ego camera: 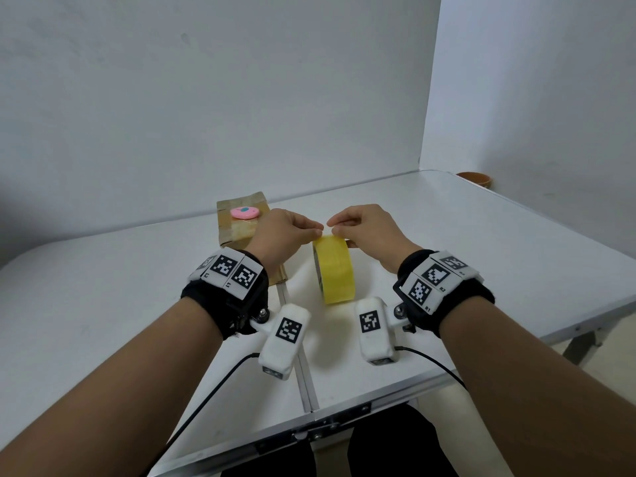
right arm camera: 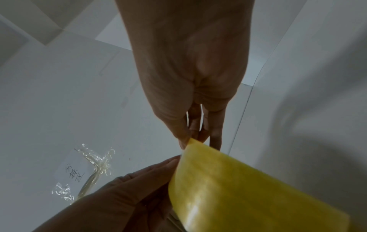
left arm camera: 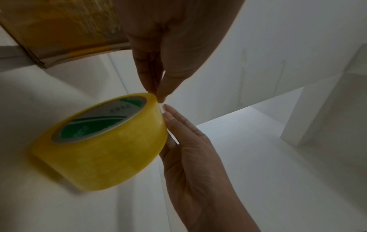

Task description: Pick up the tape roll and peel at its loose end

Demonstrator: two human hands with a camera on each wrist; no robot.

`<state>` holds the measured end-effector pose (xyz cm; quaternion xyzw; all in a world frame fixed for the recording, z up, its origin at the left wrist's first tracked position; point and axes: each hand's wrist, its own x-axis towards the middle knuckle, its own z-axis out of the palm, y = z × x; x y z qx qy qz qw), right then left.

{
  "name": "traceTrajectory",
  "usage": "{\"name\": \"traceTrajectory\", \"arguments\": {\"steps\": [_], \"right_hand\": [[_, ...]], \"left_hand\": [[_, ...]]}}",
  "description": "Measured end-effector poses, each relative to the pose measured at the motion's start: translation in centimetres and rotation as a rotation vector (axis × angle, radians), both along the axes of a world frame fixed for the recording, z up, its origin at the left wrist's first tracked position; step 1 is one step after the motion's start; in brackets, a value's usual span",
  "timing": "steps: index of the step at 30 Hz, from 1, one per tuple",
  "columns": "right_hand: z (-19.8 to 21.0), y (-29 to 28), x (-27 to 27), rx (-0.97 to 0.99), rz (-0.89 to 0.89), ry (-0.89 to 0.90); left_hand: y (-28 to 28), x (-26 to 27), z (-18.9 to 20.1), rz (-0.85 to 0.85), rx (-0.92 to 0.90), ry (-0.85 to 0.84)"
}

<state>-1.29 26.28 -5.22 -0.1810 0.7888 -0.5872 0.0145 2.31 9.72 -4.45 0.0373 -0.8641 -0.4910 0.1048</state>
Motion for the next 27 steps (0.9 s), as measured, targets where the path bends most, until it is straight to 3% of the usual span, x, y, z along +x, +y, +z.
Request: {"name": "traceTrajectory", "arguments": {"steps": [10,14,18,27], "right_hand": [[0.1,-0.1,0.3,0.035,-0.008,0.023],[0.0,-0.2,0.2,0.077,-0.012,0.020],[0.0,-0.2,0.1,0.119,-0.041,-0.031],[0.7,-0.3,0.2,0.054,0.012,-0.180]], "left_hand": [[0.7,0.3,-0.6,0.065,-0.009,0.068],[0.5,0.3,-1.0,0.046,0.087,0.022],[0.5,0.3,-0.5,0.011,0.215,-0.051],[0.4,0.3,-0.4,0.010,0.257,-0.051]]}}
